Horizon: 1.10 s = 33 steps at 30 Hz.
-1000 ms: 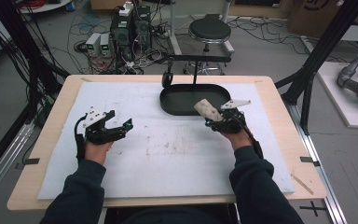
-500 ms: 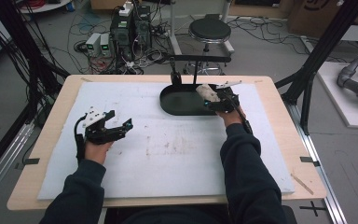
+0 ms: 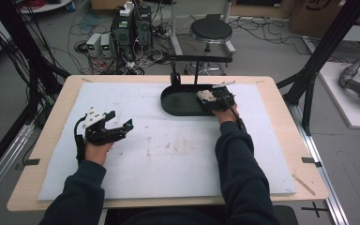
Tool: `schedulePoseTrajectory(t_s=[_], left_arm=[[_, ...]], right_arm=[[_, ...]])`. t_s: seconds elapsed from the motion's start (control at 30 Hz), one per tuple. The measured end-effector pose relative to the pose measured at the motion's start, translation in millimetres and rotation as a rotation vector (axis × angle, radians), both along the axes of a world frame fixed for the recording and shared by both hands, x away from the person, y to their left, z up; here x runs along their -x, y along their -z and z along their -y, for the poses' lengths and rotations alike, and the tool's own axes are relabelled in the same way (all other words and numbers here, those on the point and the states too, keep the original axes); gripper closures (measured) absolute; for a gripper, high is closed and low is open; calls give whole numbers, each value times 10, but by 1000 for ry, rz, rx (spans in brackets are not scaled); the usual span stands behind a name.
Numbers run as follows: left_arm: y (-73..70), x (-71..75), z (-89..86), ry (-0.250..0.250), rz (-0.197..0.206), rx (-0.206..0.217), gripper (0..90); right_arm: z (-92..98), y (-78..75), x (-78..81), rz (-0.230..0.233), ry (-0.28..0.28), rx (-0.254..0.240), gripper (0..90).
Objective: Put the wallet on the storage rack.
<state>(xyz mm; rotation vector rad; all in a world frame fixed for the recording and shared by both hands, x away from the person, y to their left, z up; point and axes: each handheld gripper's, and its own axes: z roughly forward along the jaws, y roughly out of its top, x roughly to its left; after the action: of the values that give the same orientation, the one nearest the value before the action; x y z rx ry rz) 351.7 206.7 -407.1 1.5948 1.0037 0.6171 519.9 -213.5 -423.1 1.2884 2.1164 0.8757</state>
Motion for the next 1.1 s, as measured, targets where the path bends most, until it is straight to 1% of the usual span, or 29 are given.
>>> schedulePoseTrajectory(t_s=[0.03,0.07,0.13,0.2,0.3,0.33,0.4,0.43,0.47,0.5,0.53,0.57,0.63,0.77,0.83,0.9,0.93,1.0,1.1], left_arm=[[1,1,-1,-1,-1,-1,184],[2,3,2,-1,0,2,185],[0,7,3,-2,4,-1,185],[-2,15,6,-1,1,-3,185],[1,12,12,2,4,-7,185],[1,12,16,2,4,-6,185],[1,12,15,2,5,-6,185],[1,14,13,-1,3,-4,185],[-1,12,8,0,2,-7,185],[0,12,8,-5,1,-2,185],[1,10,4,-3,1,-2,185],[0,11,4,-7,2,0,185],[-3,14,3,-5,1,1,185],[-3,14,6,-8,3,1,186],[-4,13,5,-10,8,8,187],[-7,10,-1,-14,11,8,191],[-9,7,0,-18,11,9,191],[-19,4,2,-20,15,7,191],[-33,12,15,-16,25,3,192]], right_arm=[[0,-22,13,6,0,-3,210],[9,-48,28,10,-15,-8,210],[40,-111,71,14,-36,-2,211],[98,-182,144,26,-50,-18,213],[213,-292,253,0,-73,-47,212],[255,-331,301,-2,-82,-53,213],[350,-389,435,56,-104,-80,213],[384,-404,486,66,-108,-83,213],[438,-432,543,34,-118,-96,212],[484,-441,597,19,-147,-138,213],[527,-444,668,35,-166,-157,213],[558,-446,748,60,-170,-143,213],[623,-435,887,80,-183,-136,212],[743,-389,1175,129,-168,-124,212],[805,-350,1314,152,-166,-145,211],[867,-301,1433,164,-164,-164,211],[896,-275,1484,169,-164,-167,211],[946,-241,1559,173,-163,-150,211],[1008,-248,1631,182,-163,-140,211]])
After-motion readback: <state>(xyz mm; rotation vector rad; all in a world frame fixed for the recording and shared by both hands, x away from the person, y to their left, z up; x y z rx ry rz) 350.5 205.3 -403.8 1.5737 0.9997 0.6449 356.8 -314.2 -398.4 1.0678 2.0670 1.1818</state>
